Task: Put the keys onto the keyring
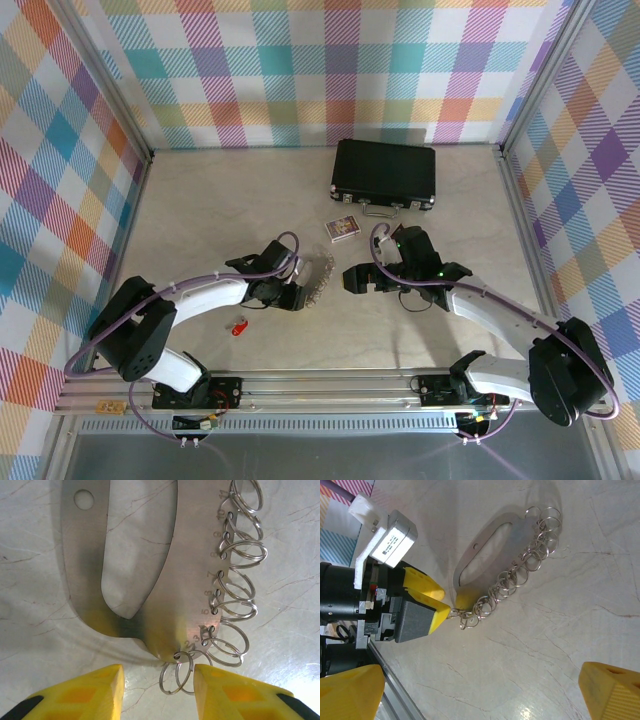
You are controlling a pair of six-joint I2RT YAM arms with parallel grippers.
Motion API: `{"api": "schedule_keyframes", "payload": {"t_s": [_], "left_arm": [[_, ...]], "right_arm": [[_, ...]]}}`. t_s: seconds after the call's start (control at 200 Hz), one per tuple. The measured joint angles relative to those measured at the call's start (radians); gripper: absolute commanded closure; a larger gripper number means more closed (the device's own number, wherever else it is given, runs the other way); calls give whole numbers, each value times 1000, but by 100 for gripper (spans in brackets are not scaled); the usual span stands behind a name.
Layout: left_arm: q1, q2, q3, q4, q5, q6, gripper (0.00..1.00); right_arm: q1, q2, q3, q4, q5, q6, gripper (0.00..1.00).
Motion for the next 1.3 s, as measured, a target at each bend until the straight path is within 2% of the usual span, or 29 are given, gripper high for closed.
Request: {"api": "schedule_keyframes", "payload": {"t_s": [0.26, 0.405, 1.3], "left_arm": [[-1, 18, 5, -3, 0, 0, 59], [-5, 23, 8, -4, 0, 3, 65], [-19, 27, 16, -18, 0, 22, 78]], "right_arm": [[0, -4, 0, -1, 6, 0, 1], [0, -15, 0, -5, 8, -3, 1], [0, -26, 0, -8, 16, -3, 1]]}}
